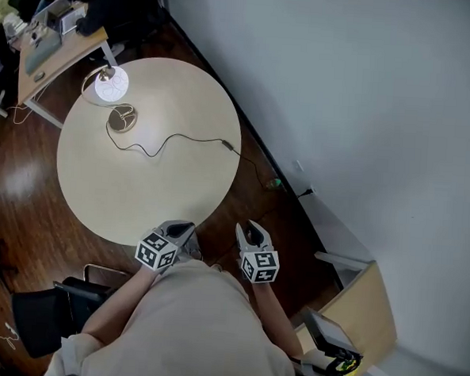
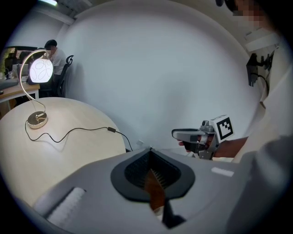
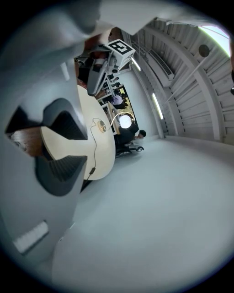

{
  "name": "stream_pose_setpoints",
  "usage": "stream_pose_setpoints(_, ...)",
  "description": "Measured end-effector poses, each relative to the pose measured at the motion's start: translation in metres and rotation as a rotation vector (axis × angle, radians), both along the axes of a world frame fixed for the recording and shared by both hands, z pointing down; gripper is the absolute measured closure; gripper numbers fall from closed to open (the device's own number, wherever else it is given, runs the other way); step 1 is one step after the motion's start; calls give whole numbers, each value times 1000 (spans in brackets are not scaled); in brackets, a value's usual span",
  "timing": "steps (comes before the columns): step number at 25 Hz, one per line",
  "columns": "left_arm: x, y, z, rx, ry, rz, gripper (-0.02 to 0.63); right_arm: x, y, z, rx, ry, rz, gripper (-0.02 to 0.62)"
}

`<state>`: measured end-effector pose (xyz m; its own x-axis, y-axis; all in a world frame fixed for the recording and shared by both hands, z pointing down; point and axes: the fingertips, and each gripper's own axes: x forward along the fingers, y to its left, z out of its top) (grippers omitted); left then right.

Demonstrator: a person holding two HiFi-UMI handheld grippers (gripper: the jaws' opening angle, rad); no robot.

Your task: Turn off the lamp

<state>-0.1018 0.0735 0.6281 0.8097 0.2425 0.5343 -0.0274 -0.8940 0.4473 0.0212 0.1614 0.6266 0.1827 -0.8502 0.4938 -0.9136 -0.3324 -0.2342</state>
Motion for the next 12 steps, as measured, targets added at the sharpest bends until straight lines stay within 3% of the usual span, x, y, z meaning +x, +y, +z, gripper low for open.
stream_pose_setpoints(6, 1, -38, -8, 20, 49, -28, 603, 0, -46, -2, 2, 27, -35, 486)
stream_pose_setpoints(12, -6, -42, -27, -6, 99, -81, 603, -13, -77, -15, -47, 63, -184, 486)
